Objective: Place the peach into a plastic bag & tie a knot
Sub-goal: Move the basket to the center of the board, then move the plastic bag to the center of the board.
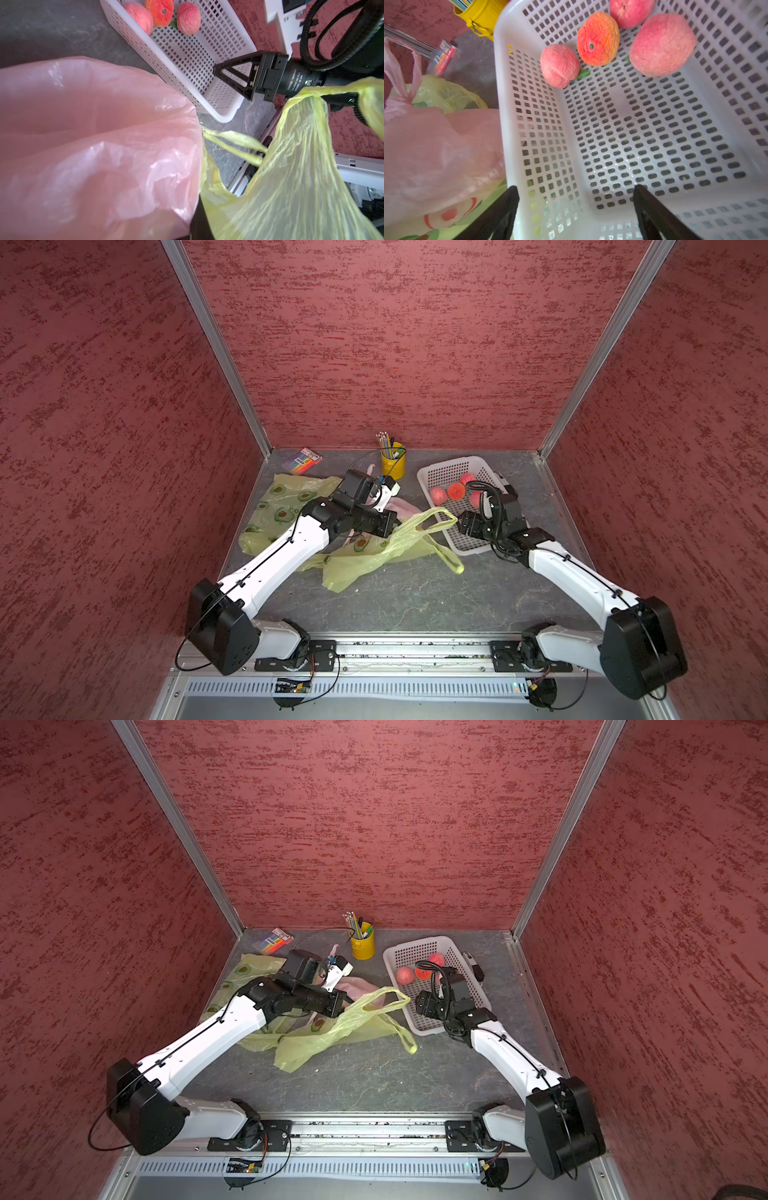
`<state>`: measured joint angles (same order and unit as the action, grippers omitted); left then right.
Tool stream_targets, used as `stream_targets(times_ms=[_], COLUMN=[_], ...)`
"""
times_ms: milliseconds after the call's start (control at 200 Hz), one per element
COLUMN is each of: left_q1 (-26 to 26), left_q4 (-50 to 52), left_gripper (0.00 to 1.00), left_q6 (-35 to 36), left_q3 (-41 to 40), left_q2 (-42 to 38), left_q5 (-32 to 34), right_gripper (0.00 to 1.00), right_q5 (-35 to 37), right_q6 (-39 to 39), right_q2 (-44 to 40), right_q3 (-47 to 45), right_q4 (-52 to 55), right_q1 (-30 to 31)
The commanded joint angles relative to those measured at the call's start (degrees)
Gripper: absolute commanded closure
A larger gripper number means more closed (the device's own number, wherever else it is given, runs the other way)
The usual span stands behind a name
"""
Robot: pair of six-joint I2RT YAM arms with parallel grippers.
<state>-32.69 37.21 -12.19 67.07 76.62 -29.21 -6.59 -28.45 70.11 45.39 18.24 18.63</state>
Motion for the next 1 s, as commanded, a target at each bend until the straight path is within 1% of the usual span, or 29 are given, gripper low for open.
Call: stream_targets(times_ms=[0, 125, 210, 270, 326, 426, 466, 491, 521, 536, 581, 611, 701, 771, 791, 831, 851, 872, 917, 997], left_q1=[-0.3, -0.2, -0.2, -0.2, -0.3, -0.5, -0.5, -0.5, -0.7, -0.9, -1.0, -1.1, -1.2, -1.2, -1.2, -1.2, -1.2, -1.1, -0.8, -0.3], left_q4=[-5.1, -5.9, -6.6, -6.9, -7.3, -8.6, -8.9, -9.0, -9.0, -9.0, -8.6, -8.3, -6.6, -5.0, -4.6, -3.9, -3.5, -3.2, -2.7, -2.8], left_gripper=[1.0, 1.0, 1.0, 1.0, 1.0, 1.0, 0.98, 0.94, 0.86, 0.81, 0.57, 0.49, 0.41, 0.37, 0.37, 0.37, 0.36, 0.36, 0.35, 0.26], left_q6=[-0.7, -1.9, -2.5, -2.6, -2.6, -3.2, -3.4, -3.5, -3.5, -3.6, -3.7, -3.8, -3.7, -3.8, -3.7, -3.9, -3.9, -4.0, -4.2, -4.8], left_q3=[-4.8, -8.0, -9.4, -9.8, -10.3, -11.9, -12.5, -13.0, -13.5, -13.9, -14.8, -15.2, -16.4, -17.0, -17.1, -17.4, -17.6, -17.6, -18.0, -18.6], left_q2=[-6.5, -9.0, -9.5, -9.6, -9.8, -10.3, -10.6, -10.8, -11.0, -11.1, -11.5, -11.9, -13.5, -15.0, -15.4, -16.1, -16.4, -16.7, -17.1, -17.7], left_q5=[-5.0, -4.1, -4.0, -3.9, -4.2, -4.5, -4.2, -4.3, -4.2, -4.1, -3.9, -4.0, -4.2, -3.7, -3.5, -2.9, -2.5, -2.1, -1.6, -0.8], right_gripper=[0.08, 0.11, 0.11, 0.11, 0.11, 0.19, 0.22, 0.23, 0.22, 0.21, 0.16, 0.13, 0.08, 0.09, 0.1, 0.16, 0.21, 0.29, 0.49, 0.85], right_q5=[-4.5, -17.1, -22.2, -23.1, -21.8, -19.0, -18.8, -18.8, -18.6, -18.6, -18.9, -18.8, -19.2, -19.2, -19.2, -19.3, -19.6, -19.6, -19.1, -19.3], right_q6=[-1.1, -3.3, -5.1, -6.3, -6.9, -8.1, -8.4, -8.6, -9.0, -9.1, -9.7, -10.2, -12.6, -13.3, -13.4, -13.5, -13.5, -13.5, -14.1, -15.2], right_q2=[-4.0, -6.1, -7.4, -7.2, -5.7, -1.1, 1.4, 2.9, 4.5, 5.2, 7.0, 8.0, 10.4, 12.8, 15.1, 17.7, 19.1, 20.4, 23.4, 28.7], right_q3=[6.6, 7.1, 5.9, 5.7, 6.3, 6.8, 6.7, 6.6, 6.3, 6.1, 5.4, 5.0, 3.6, 4.5, 5.2, 6.8, 7.6, 8.4, 10.7, 15.2], right_q4=[2.2, -0.3, -2.3, -3.1, -3.1, -4.8, -5.9, -6.7, -7.6, -8.3, -10.3, -11.5, -16.4, -18.6, -18.9, -19.6, -20.4, -21.0, -22.1, -25.2], right_q1=[-0.1, 0.2, 2.3, 4.8, 7.2, 10.6, 11.8, 12.6, 13.5, 14.0, 15.3, 15.9, 17.0, 17.9, 18.2, 18.7, 18.9, 19.2, 19.6, 19.7])
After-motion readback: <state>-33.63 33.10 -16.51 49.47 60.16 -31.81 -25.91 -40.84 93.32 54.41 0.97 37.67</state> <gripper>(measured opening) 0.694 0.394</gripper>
